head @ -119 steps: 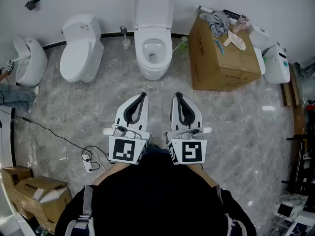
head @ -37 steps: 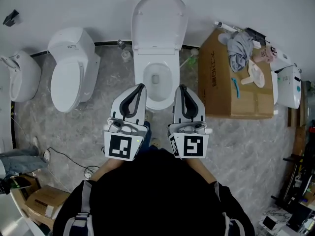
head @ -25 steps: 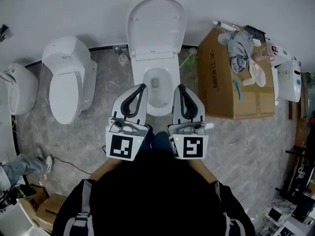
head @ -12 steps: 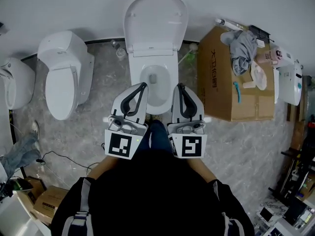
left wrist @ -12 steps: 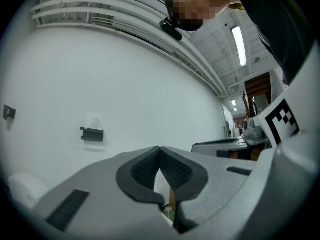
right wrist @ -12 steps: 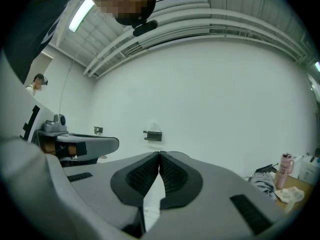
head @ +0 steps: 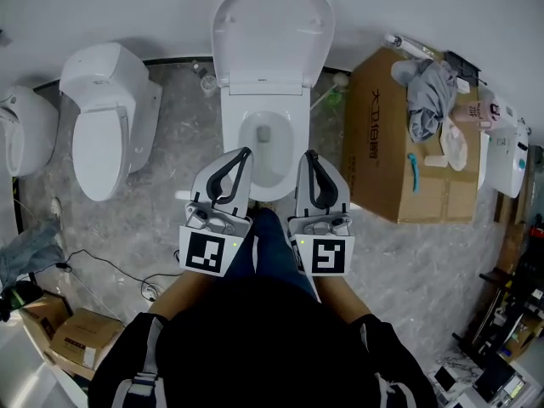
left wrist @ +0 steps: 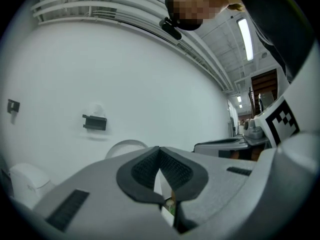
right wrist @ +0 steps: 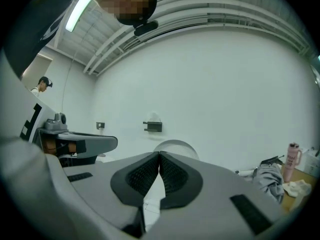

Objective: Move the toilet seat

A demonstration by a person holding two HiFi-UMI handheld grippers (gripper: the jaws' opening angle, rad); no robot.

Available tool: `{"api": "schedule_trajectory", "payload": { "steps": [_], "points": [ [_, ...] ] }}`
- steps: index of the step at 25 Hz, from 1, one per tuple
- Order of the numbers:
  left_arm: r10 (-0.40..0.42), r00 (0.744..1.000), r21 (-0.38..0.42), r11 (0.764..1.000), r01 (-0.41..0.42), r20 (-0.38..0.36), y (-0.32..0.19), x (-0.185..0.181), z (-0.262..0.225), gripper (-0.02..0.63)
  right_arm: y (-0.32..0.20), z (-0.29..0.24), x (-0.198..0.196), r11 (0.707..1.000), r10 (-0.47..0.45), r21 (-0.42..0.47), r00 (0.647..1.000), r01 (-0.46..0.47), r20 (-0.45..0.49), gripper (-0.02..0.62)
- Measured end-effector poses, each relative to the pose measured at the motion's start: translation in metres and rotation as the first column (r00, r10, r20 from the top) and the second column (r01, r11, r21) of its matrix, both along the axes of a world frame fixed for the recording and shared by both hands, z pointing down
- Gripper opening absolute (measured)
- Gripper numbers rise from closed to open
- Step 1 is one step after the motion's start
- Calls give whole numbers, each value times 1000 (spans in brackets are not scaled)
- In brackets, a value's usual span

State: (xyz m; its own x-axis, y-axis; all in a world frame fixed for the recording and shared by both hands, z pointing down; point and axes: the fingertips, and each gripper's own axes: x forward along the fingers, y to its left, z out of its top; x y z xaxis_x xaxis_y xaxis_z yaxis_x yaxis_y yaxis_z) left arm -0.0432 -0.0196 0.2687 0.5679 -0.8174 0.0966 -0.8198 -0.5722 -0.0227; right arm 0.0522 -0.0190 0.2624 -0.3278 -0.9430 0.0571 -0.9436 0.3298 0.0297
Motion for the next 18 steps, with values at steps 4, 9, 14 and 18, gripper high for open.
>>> {"api": "schedule_trajectory", "payload": {
  "steps": [4, 9, 14, 18],
  "points": [
    [-7, 1000, -19, 1000, 7, 15, -7, -4, 22, 5, -9, 21, 2, 1000, -3, -19, 1000, 3, -2, 21],
    [10, 1000, -16, 1000, -10, 20, -16, -3, 48, 5, -19, 51, 1, 999, -12, -38, 1000, 12, -13, 21],
    [18, 999, -50, 999, -17, 26, -24, -4, 79, 5, -27, 85, 2, 997, -15, -73, 1000, 13, -17, 21],
    [17, 999, -33, 999, -16, 28, -33, -4, 97, 5, -30, 116, 1, 993, -38, -113, 998, 33, -50, 21]
  ]
}}
